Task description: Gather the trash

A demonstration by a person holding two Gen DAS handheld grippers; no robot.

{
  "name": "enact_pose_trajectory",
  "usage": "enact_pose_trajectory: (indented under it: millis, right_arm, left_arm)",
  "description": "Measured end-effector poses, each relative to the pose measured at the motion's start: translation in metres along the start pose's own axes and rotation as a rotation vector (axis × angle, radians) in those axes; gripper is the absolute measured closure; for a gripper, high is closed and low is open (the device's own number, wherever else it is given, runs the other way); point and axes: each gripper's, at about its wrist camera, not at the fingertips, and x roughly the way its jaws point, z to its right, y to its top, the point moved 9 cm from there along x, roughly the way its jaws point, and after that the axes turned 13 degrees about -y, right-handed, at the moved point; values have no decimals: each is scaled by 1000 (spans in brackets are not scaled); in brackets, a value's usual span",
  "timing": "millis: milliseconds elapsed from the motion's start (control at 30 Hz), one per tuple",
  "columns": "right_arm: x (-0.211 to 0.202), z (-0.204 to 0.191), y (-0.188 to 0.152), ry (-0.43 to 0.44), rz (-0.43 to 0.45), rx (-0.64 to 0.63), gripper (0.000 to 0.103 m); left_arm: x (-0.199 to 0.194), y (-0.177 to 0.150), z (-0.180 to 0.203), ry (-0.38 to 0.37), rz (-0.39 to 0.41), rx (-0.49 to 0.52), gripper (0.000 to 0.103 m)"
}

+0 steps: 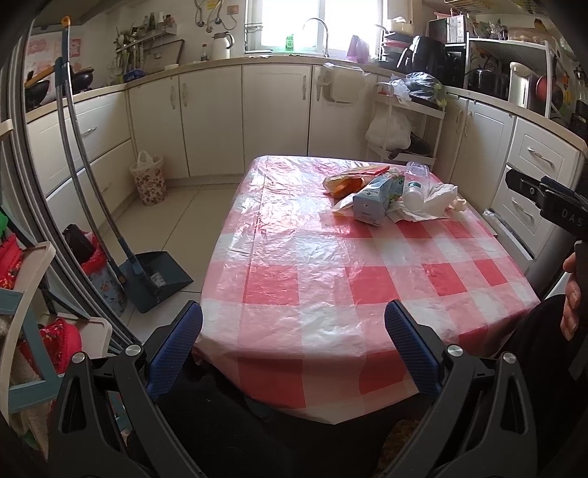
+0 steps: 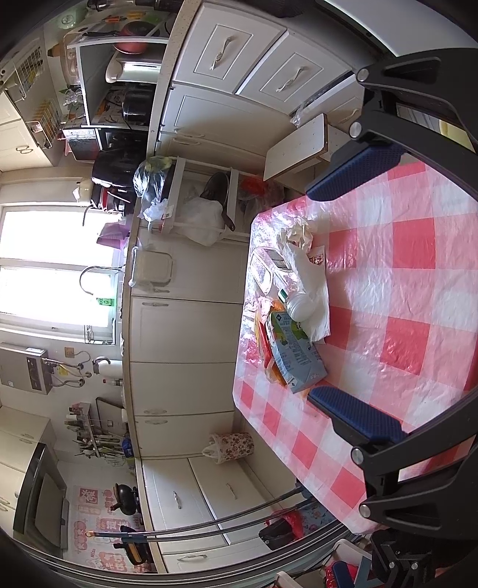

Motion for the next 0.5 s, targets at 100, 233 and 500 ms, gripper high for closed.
enact_pose_trajectory:
  millis: [100,233,500]
  right_arm:
    - [0,1,-1,-4,-1,-5,6]
    - [1,1,-2,-6,-2,-6,6]
    - [1,5,-3,-10,-3,-9,6]
  left_arm:
    - [0,0,0,-3,-1,2,7]
    - [0,1,1,-9,-3,7,7]
    - [2,1,1,-19,-12,22,7]
